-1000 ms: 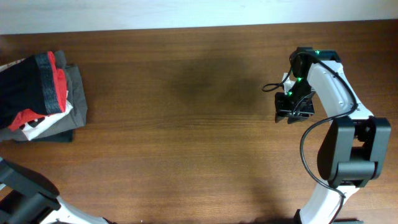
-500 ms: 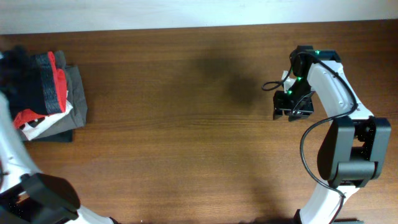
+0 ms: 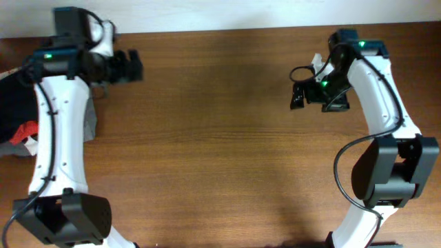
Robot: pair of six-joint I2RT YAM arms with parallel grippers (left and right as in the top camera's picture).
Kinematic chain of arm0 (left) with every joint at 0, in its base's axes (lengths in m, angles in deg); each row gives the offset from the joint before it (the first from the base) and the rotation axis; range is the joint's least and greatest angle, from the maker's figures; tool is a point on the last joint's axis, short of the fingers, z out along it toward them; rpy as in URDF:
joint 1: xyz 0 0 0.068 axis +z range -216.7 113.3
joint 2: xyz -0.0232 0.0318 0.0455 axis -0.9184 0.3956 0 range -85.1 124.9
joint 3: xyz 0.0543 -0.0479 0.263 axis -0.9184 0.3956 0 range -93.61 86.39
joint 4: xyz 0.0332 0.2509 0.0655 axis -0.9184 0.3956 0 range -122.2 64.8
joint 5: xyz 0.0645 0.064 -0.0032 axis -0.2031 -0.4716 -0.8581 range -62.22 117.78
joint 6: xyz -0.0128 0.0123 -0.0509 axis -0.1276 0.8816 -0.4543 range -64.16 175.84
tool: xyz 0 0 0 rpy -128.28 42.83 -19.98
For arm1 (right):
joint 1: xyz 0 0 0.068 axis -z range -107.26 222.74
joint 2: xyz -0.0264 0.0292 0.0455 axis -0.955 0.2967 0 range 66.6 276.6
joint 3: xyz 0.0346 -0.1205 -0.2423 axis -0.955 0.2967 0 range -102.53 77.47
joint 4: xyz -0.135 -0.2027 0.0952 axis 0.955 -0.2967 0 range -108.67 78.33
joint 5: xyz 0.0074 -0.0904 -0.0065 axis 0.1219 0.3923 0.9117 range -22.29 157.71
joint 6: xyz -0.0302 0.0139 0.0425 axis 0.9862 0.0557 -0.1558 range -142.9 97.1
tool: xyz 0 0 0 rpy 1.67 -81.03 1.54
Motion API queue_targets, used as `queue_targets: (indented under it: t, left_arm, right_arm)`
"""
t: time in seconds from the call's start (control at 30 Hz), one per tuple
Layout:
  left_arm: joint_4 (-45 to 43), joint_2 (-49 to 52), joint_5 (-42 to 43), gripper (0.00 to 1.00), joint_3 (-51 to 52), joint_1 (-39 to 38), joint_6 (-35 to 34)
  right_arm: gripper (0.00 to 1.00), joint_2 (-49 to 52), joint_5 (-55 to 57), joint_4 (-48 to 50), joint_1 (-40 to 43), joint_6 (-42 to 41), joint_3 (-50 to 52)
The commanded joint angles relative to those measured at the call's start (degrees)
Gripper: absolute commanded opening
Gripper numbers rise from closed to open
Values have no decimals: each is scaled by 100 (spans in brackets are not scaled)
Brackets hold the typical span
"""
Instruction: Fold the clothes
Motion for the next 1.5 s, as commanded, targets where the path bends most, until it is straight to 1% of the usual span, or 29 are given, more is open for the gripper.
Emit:
queue_targets:
  t: [0.0, 0.1, 0.13, 0.2, 0.27, 0.4, 0.5, 0.6, 0.73, 0.83, 0.9, 0.93, 1.03, 1.17, 1.27, 1.4, 1.47]
  left_arm:
    - [723, -90, 42, 99, -76, -136, 90]
    - [1718, -87, 42, 99, -76, -151, 87]
    - [2186, -87, 37, 99, -66, -151, 87]
    - [2627, -90, -52, 99, -57, -153, 87]
    - [2938, -98, -120, 99, -50, -153, 90]
    - [2793, -527, -157, 99, 334, -192, 90]
    - [2280, -1215, -212, 99, 927, -291, 90]
    - [1392, -2218, -555, 99, 1862, -444, 87]
    - [-267, -3980, -938, 99, 3536, -710, 85]
    - [-1419, -5163, -1290, 99, 4634, -748, 90]
    - [-1996, -5775, -1401, 99, 5147, -748, 90]
    - [-2079, -6048, -1403, 99, 5331, -748, 87]
    - [-1792, -6712, -1405, 99, 5630, -748, 90]
    - [-984, -7239, -1405, 99, 5665, -748, 87]
    - [-407, -7399, -1405, 99, 5665, -748, 87]
    - [238, -7401, -1405, 99, 5665, -748, 87]
    - [214, -7401, -1405, 99, 5668, -748, 87]
  right_arm:
    - [99, -284, 22, -341, 28, -44, -337]
    - [99, -535, 9, -719, 26, -44, -345]
    - [99, -673, 9, -885, 26, -44, -337]
    - [99, -874, 9, -1019, 26, -46, -291]
    - [99, -1062, 11, -1082, 26, -92, -229]
    - [99, -1641, 153, -1113, 26, -323, 39]
    - [99, -2251, 308, -857, 26, -496, 498]
    - [99, -3182, 313, -184, -2, -492, 1320]
    - [99, -4903, 730, 1338, -247, -496, 2828]
    - [99, -6127, 894, 2420, -389, -494, 3882]
    - [99, -6800, 896, 2944, -389, -494, 4419]
    - [99, -7088, 894, 3023, -389, -494, 4610]
    - [99, -7709, 894, 2953, -389, -494, 4935]
    - [99, -8142, 894, 2450, -389, -494, 5007]
    - [99, -8216, 894, 2135, -389, -494, 5007]
    - [99, -8199, 894, 2050, -389, -494, 5007]
    - [99, -8199, 894, 2052, -389, -494, 5007]
